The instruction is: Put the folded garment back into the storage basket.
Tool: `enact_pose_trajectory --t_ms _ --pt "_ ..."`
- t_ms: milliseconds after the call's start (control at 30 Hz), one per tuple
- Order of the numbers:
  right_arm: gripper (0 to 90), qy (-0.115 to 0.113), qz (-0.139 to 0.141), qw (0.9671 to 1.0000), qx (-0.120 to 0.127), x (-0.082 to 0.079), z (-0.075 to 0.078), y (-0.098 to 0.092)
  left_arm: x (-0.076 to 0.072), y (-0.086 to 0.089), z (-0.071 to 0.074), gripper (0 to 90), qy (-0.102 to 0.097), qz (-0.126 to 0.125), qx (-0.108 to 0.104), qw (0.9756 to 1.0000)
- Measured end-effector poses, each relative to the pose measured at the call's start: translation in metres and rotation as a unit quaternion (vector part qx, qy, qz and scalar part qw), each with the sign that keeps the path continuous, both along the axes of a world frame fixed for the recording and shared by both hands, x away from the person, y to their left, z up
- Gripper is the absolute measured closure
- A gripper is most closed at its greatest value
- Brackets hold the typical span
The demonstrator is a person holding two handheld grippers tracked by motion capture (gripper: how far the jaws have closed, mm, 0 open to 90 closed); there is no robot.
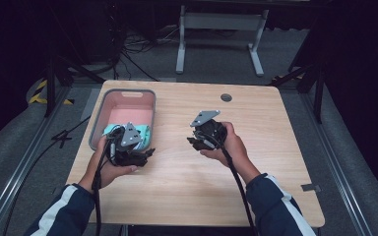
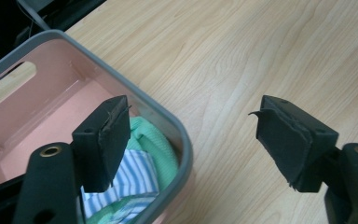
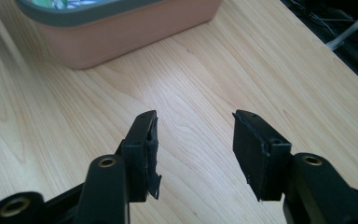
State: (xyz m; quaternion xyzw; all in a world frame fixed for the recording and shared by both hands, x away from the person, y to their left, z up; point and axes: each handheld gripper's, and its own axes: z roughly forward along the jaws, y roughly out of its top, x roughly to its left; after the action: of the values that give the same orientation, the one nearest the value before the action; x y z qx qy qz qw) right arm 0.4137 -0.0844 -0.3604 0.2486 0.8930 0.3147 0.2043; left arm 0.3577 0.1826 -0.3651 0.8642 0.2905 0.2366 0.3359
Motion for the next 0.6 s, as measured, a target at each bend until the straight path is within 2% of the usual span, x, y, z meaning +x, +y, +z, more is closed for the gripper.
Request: enact_pose_trajectory --t_ms 100,333,400,433,467,500,600 --pt "48.9 -0.001 -0.002 1.0 -0.004 -0.003 -0.001 -0.008 -0.007 -0.009 -0.002 23.1 -0.001 -0.019 -0.001 0.9998" --pt "44.4 -0.006 -0.004 0.9999 -0.009 -0.01 -0.007 -0.027 -0.016 -0.023 -0.012 20.6 0.009 -0.046 0.001 0.9989" --pt "43.8 -0.009 -0.002 0.9998 -0.019 -0.012 -0.01 -0.032 -0.018 -0.026 -0.015 19.6 0.01 -0.049 0.003 0.9988" --pt "43.4 -0.012 -0.004 0.9997 -0.023 -0.013 -0.012 -0.034 -0.019 -0.03 -0.019 19.5 0.015 -0.058 0.015 0.9981" --pt "43.4 -0.012 -0.004 0.9997 -0.023 -0.013 -0.012 -0.034 -0.019 -0.03 -0.019 18.7 0.015 -0.058 0.015 0.9981" --pt "42.5 -0.013 -0.006 0.9995 -0.027 -0.016 -0.014 -0.039 -0.021 -0.034 -0.024 17.7 0.014 -0.068 0.026 0.9972" --pt "42.3 -0.013 -0.007 0.9995 -0.028 -0.017 -0.016 -0.045 -0.022 -0.038 -0.029 17.6 0.013 -0.076 0.031 0.9965"
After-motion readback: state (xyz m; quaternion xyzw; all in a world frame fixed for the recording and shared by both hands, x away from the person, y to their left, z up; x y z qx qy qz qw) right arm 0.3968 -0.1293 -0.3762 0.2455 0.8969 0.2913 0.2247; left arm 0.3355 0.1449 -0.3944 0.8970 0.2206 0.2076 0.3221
